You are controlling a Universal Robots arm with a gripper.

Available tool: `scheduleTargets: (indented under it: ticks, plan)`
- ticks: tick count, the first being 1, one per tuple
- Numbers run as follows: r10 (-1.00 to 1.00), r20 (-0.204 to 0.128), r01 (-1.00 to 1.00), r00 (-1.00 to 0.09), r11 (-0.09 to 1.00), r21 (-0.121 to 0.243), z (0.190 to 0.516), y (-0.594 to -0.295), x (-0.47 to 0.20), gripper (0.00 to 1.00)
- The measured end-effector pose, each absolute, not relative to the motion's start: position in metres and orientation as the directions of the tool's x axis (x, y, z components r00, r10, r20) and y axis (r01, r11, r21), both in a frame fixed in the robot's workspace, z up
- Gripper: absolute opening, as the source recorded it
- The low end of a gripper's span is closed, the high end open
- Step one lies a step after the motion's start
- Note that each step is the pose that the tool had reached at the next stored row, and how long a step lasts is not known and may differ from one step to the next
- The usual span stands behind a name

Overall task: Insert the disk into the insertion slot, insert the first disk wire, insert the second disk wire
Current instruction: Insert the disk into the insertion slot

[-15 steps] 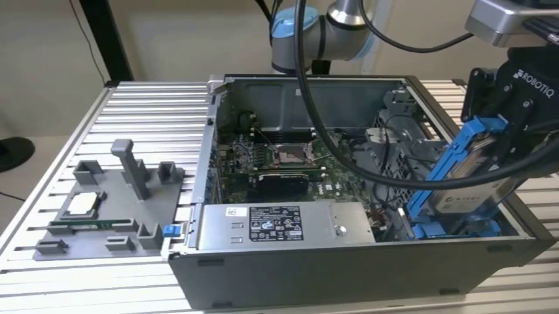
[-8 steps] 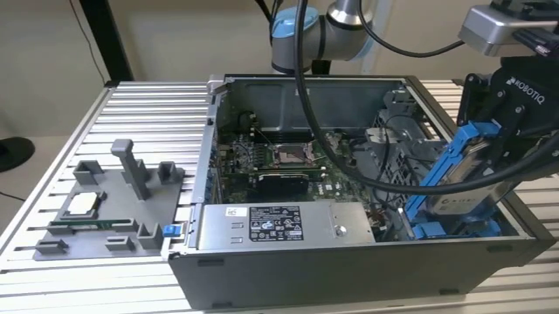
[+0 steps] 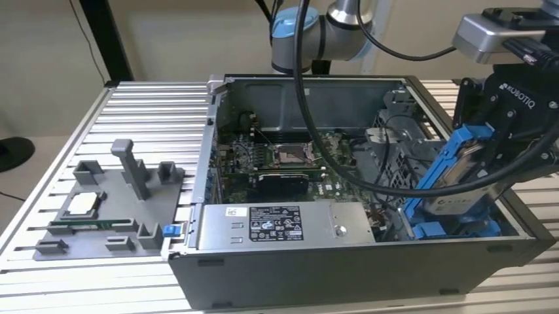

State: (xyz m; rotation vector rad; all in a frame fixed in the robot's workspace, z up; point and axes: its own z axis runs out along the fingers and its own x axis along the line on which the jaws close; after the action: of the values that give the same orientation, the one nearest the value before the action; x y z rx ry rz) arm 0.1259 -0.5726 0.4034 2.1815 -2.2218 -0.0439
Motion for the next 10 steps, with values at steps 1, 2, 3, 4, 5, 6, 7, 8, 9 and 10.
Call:
scheduleTargets:
  ticks: [1,2,3,4,5,6,7,8,9,10]
  plan:
    - [-1.0,0.0,-0.999,-0.018,0.018,0.039,0.402,-0.572,0.126,0.0]
    - [-1.0,0.0,-0.999,-0.018,0.018,0.039,0.4,-0.572,0.126,0.0]
    - [-1.0,0.0,-0.999,-0.018,0.018,0.039,0.398,-0.572,0.126,0.0]
    - [-1.0,0.0,-0.999,-0.018,0.018,0.039,0.396,-0.572,0.126,0.0]
    - [-1.0,0.0,-0.999,-0.018,0.018,0.039,0.394,-0.572,0.126,0.0]
    - [-1.0,0.0,-0.999,-0.018,0.018,0.039,0.393,-0.572,0.126,0.0]
    - [-1.0,0.0,-0.999,-0.018,0.018,0.039,0.391,-0.572,0.126,0.0]
    - [-1.0,0.0,-0.999,-0.018,0.018,0.039,0.39,-0.572,0.126,0.0]
    - [-1.0,0.0,-0.999,-0.018,0.018,0.039,0.389,-0.572,0.126,0.0]
    - [-1.0,0.0,-0.999,-0.018,0.018,0.039,0.389,-0.572,0.126,0.0]
